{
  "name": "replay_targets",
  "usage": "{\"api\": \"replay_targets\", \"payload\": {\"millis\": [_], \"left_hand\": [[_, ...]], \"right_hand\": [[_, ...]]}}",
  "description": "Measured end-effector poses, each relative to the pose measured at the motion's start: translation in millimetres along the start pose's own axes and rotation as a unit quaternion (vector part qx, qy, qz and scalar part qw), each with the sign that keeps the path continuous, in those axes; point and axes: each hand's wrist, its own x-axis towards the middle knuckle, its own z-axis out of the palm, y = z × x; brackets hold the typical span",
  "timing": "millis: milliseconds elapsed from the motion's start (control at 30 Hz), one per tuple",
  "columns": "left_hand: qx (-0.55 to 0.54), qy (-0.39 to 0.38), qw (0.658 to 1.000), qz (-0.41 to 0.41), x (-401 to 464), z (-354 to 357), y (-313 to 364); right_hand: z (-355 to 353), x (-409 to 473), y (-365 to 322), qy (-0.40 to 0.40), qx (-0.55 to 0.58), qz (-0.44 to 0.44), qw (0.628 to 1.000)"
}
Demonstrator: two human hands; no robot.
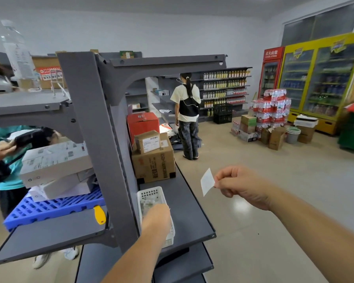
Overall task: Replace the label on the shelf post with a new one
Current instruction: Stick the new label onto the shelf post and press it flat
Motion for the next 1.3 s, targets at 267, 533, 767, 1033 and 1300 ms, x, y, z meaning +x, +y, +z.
{"api": "replay_targets", "payload": {"millis": [267,533,767,1033,1300], "left_hand": [[0.087,-0.044,0.995,-0.004,10.7,0.3,1.4],[-0.026,0.045,0.997,0.048,-1.9,-9.6,9.4],[-0.140,0.155,0.964,0.162,-49.3,-58.9,24.2],[-0.105,0.344,0.878,0.315,-91.2,-98.3,5.8],[-0.067,0.420,0.835,0.349,-98.6,-134.2,-21.9]], "right_hand": [[-5.0,2.9,6.3,0.007,-0.027,0.016,0.999],[5.1,10.0,7.3,0.012,-0.040,0.018,0.999],[32.2,27.2,1.8,0.017,-0.035,0.007,0.999],[68.7,49.5,-14.4,0.048,-0.048,-0.025,0.997],[113.9,60.6,-44.8,-0.005,-0.014,-0.067,0.998]]}}
